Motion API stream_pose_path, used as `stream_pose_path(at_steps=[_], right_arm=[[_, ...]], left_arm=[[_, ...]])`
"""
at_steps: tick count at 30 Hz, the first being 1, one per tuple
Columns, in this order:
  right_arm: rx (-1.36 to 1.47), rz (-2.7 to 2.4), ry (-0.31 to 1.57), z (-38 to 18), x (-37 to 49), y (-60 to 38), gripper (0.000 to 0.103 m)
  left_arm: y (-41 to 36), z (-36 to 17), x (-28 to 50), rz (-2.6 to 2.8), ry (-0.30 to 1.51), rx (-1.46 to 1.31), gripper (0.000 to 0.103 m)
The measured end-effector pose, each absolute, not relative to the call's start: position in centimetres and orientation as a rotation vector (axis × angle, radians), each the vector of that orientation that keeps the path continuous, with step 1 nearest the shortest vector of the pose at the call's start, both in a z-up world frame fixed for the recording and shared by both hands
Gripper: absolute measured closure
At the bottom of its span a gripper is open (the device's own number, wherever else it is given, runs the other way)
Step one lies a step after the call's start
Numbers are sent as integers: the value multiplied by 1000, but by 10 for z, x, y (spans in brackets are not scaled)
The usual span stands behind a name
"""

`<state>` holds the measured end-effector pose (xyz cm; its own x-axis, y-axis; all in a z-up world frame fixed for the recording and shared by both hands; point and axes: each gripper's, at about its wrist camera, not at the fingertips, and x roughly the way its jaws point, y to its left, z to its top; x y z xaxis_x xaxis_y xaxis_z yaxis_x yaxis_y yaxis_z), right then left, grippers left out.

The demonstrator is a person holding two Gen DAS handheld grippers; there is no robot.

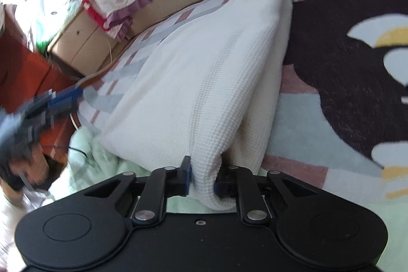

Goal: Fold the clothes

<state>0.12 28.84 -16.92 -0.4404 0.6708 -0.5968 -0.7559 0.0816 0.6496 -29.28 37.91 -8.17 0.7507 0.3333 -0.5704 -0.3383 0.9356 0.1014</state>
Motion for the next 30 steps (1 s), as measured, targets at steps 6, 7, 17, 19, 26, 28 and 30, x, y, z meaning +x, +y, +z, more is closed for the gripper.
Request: stream_pose_path(at_steps=[6, 7, 17, 19, 26, 28, 30], right_arm=[[3, 1611, 1179, -121, -2, 289, 87], [1, 1620, 1178, -115, -3, 291, 87], [42, 1643, 1164, -100, -1, 295, 87], [-85, 1603, 1106, -94, -8, 294, 81], [-505, 1486, 510, -57, -64, 248, 45], [-629, 1527, 349, -56, -89, 246, 41], [-752, 1568, 226, -63, -114, 252, 40]], left_arm=[[355, -124, -249, 343, 872, 76, 61], [355, -128, -247, 358, 887, 77, 58], [361, -148, -225, 441, 939, 218, 77], [374, -138, -230, 436, 922, 123, 81], [417, -121, -248, 418, 812, -204, 83], [423, -121, -250, 408, 802, -251, 83], [428, -122, -251, 399, 792, -297, 83]])
